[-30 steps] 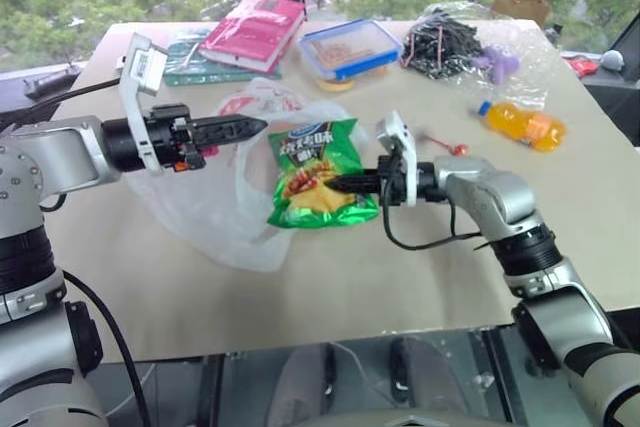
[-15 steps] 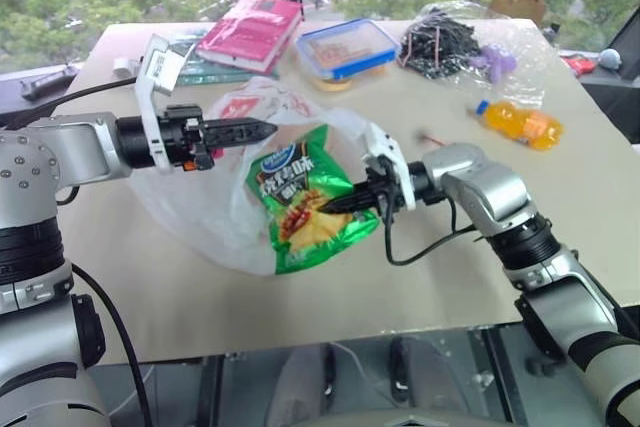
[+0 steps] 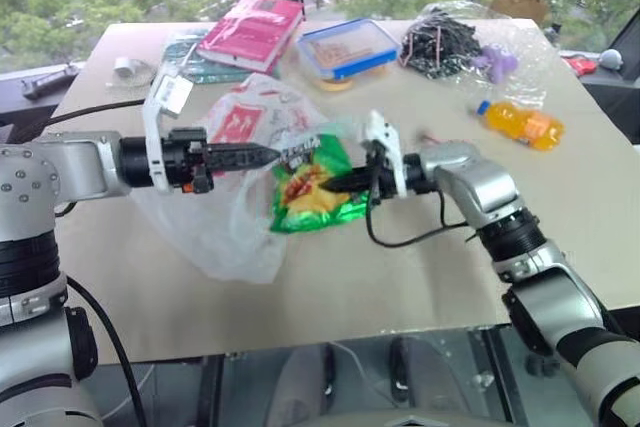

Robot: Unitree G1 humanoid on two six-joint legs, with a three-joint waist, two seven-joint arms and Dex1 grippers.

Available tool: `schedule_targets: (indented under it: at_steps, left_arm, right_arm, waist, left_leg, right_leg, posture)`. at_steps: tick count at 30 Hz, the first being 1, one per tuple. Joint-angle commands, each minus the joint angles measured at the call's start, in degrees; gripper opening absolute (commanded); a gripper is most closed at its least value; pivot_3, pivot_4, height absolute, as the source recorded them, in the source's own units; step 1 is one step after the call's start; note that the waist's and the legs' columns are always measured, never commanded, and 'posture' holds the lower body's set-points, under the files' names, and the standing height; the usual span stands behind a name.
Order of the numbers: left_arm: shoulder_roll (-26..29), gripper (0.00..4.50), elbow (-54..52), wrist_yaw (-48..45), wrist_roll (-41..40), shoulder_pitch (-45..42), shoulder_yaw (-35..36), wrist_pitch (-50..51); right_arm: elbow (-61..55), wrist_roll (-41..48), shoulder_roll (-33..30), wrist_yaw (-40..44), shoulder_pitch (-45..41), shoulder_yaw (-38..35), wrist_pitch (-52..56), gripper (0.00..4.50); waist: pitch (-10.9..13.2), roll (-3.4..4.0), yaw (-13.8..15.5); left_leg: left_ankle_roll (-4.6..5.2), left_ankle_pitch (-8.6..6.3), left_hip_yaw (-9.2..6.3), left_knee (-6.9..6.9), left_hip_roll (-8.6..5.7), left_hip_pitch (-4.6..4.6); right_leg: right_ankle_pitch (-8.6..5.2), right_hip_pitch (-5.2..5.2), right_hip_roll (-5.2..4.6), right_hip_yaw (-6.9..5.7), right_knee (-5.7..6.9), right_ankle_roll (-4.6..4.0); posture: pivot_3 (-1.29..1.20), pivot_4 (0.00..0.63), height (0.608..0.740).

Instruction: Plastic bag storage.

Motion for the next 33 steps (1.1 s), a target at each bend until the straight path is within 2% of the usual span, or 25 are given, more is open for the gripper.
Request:
schedule_targets:
  at_steps: [1,10,16,18,21,24,27,30,33]
  left_arm:
    - [-0.5,0.00,-1.6,0.9,-0.3,-1.8,1.5,-1.2]
    - [-9.1,0.00,-1.5,10.8,0.0,-6.1,1.7,-1.5]
    - [-12.4,0.00,-1.3,15.9,2.0,-6.0,1.5,-3.4]
    - [-13.6,0.00,-1.4,17.1,1.8,-6.1,1.7,-3.4]
    - [-15.3,0.00,-2.3,18.9,0.6,-6.1,2.2,-2.8]
    - [-16.6,0.00,-3.2,20.5,0.1,-5.3,2.9,-2.5]
    - [-17.4,0.00,-3.6,22.4,-0.4,-4.5,4.5,-2.4]
    - [-18.1,0.00,-3.9,23.7,-0.4,-3.4,5.7,-2.8]
    - [-19.2,0.00,-4.0,25.0,0.3,-2.6,6.1,-3.9]
  right_arm:
    - [3.0,-1.4,1.0,-3.3,-3.0,-2.3,-1.0,0.03]
    - [4.6,-4.0,12.8,-17.8,-4.8,-2.5,2.1,0.03]
    - [-0.2,-3.1,19.8,-20.5,-3.2,-0.4,4.3,0.03]
    - [4.6,-5.6,22.9,-24.3,-5.1,-0.4,2.1,0.03]
    - [18.2,-8.3,28.3,-32.7,-9.7,-3.2,-4.7,0.03]
    - [28.4,-8.8,29.9,-32.9,-12.5,-4.3,-11.2,0.03]
    - [30.0,-9.4,28.2,-30.0,-12.4,-4.3,-14.5,0.95]
    - [23.3,-11.2,24.7,-28.3,-9.4,-2.5,-15.4,2.44]
    - [6.2,-8.4,19.1,-22.9,-3.1,-1.4,-8.4,3.85]
  waist:
    - [0.0,0.00,-0.1]
    - [0.0,0.00,-0.4]
    - [0.0,0.00,-0.6]
    - [0.0,0.00,-0.8]
    - [0.0,0.01,-1.1]
    - [0.0,0.01,-1.1]
    - [0.0,0.01,-1.5]
    - [0.0,0.02,-1.6]
    - [0.0,0.02,-1.5]
  left_leg:
    - [0.00,0.00,0.02,0.00,0.00,0.00]
    - [-0.03,0.02,0.02,-0.02,0.00,0.01]
    - [-0.05,0.03,0.00,-0.08,-0.02,0.00]
    - [-0.06,0.03,-0.02,-0.09,-0.03,0.00]
    - [-0.13,0.07,-0.05,-0.15,-0.06,0.04]
    - [-0.18,0.09,-0.14,-0.16,-0.09,0.04]
    - [-0.20,0.11,-0.14,-0.27,-0.09,0.04]
    - [-0.24,0.14,-0.11,-0.34,-0.06,-0.02]
    - [-0.25,0.14,-0.11,-0.43,-0.03,-0.03]
  right_leg:
    - [0.00,0.00,0.00,0.01,0.00,0.00]
    - [0.01,-0.04,0.01,0.05,0.04,-0.01]
    - [0.01,-0.05,-0.03,0.03,0.02,-0.01]
    - [0.01,-0.05,-0.02,0.03,0.03,-0.01]
    - [0.02,-0.06,-0.03,0.03,0.09,-0.02]
    - [0.03,-0.04,-0.08,-0.06,0.08,-0.03]
    - [0.02,-0.06,-0.07,-0.05,0.03,-0.04]
    - [0.02,-0.18,-0.04,-0.03,0.01,-0.04]
    - [0.02,-0.18,-0.04,-0.04,0.02,-0.04]
  posture:
    - [0.00,0.150,0.740]
    - [0.00,0.150,0.740]
    - [0.00,0.150,0.740]
    - [0.00,0.150,0.740]
    - [0.00,0.150,0.740]
    - [0.00,0.150,0.740]
    - [0.00,0.150,0.740]
    - [0.00,0.150,0.740]
    - [0.00,0.150,0.740]
